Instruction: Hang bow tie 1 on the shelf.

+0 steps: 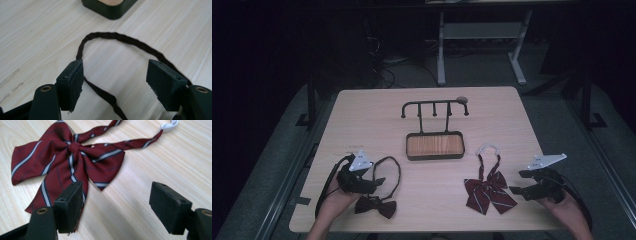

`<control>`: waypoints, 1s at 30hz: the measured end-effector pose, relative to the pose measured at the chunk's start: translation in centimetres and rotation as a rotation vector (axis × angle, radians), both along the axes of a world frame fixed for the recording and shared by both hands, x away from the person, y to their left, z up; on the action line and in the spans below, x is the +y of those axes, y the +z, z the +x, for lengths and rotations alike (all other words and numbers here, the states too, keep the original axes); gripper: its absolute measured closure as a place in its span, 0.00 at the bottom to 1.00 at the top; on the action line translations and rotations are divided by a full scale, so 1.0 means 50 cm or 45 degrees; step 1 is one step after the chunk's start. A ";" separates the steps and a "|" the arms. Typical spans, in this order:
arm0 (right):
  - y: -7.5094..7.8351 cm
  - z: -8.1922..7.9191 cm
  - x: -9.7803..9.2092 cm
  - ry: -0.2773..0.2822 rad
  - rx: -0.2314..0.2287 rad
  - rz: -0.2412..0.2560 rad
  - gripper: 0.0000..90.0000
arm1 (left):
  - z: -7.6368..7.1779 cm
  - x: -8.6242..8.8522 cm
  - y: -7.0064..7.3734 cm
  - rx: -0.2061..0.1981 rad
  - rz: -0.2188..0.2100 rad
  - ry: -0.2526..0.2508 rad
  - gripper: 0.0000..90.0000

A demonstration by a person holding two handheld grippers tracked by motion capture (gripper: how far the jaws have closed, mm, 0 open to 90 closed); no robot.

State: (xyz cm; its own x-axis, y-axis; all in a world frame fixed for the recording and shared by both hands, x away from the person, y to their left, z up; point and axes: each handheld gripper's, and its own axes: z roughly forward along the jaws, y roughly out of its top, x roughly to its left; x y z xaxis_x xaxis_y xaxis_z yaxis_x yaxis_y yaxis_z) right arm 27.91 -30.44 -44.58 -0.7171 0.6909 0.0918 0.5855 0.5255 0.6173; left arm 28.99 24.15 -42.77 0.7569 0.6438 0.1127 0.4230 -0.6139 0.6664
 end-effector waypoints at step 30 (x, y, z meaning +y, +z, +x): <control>0.064 0.035 0.087 0.091 0.055 -0.023 0.35 | 0.004 0.004 0.000 -0.011 -0.019 -0.013 0.33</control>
